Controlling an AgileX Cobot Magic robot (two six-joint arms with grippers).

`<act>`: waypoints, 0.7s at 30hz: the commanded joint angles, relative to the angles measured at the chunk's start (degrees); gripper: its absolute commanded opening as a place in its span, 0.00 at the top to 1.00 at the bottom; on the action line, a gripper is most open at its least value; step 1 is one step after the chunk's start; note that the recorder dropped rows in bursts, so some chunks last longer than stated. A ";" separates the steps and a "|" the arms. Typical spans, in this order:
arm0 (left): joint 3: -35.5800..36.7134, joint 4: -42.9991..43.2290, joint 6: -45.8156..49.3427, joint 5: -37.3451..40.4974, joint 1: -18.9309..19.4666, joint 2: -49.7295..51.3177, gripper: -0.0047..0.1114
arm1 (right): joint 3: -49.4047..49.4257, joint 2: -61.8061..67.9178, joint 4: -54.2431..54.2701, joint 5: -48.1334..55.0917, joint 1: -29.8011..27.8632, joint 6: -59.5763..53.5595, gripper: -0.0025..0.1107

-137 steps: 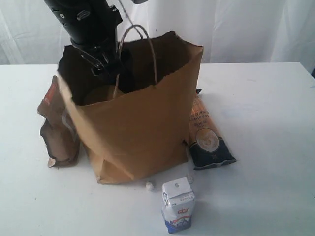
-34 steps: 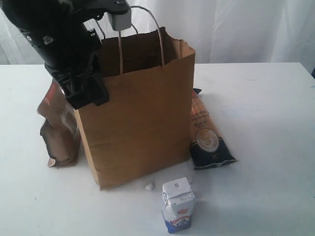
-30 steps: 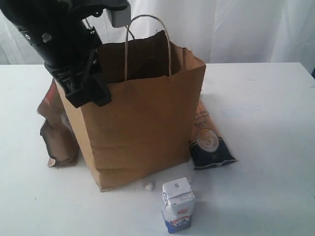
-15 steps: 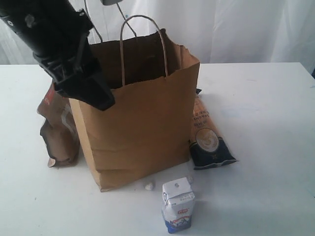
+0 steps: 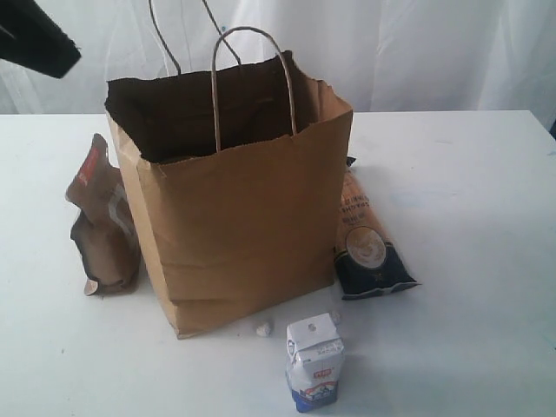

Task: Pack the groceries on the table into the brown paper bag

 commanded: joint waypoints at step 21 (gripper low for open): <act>43.46 15.16 -32.48 -24.85 0.05 -30.03 0.96 | 0.06 -0.38 -0.18 -0.70 -0.16 -0.04 0.98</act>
